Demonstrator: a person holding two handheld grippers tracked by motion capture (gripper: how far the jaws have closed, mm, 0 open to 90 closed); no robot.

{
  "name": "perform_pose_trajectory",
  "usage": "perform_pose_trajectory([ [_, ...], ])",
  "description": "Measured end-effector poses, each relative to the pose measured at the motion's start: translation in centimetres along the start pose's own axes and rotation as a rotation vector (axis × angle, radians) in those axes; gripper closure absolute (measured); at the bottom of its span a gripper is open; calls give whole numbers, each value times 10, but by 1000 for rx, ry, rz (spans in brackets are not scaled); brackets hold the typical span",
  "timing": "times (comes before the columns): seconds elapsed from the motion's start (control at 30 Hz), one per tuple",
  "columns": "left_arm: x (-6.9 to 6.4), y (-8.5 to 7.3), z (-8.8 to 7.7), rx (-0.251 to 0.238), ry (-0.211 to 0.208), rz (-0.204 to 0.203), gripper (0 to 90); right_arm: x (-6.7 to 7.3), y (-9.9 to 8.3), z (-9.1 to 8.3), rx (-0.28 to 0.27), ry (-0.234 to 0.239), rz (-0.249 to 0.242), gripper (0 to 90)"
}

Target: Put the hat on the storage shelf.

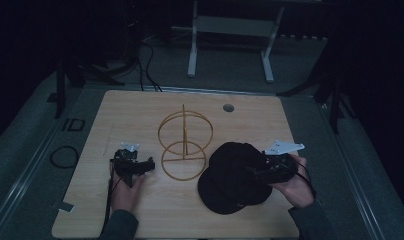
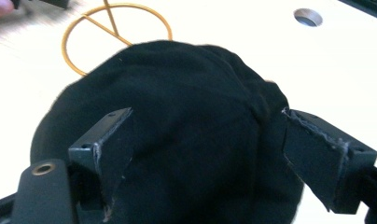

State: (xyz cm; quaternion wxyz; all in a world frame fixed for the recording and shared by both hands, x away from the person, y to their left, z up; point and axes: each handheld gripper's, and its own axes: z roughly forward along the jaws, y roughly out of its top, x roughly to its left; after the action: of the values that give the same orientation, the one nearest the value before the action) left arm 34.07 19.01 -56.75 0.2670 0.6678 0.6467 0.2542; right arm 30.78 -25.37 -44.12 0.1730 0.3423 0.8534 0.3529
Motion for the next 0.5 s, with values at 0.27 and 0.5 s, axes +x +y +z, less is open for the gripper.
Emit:
perform_pose_trajectory([
  [0.27, 0, 0, 0, 0, 0, 0, 12, 7, 16, 11, 1, 64, -37, 143],
  [0.5, 0, 0, 0, 0, -1, 1, 12, 12, 31, 27, 12, 125, -74, 132],
])
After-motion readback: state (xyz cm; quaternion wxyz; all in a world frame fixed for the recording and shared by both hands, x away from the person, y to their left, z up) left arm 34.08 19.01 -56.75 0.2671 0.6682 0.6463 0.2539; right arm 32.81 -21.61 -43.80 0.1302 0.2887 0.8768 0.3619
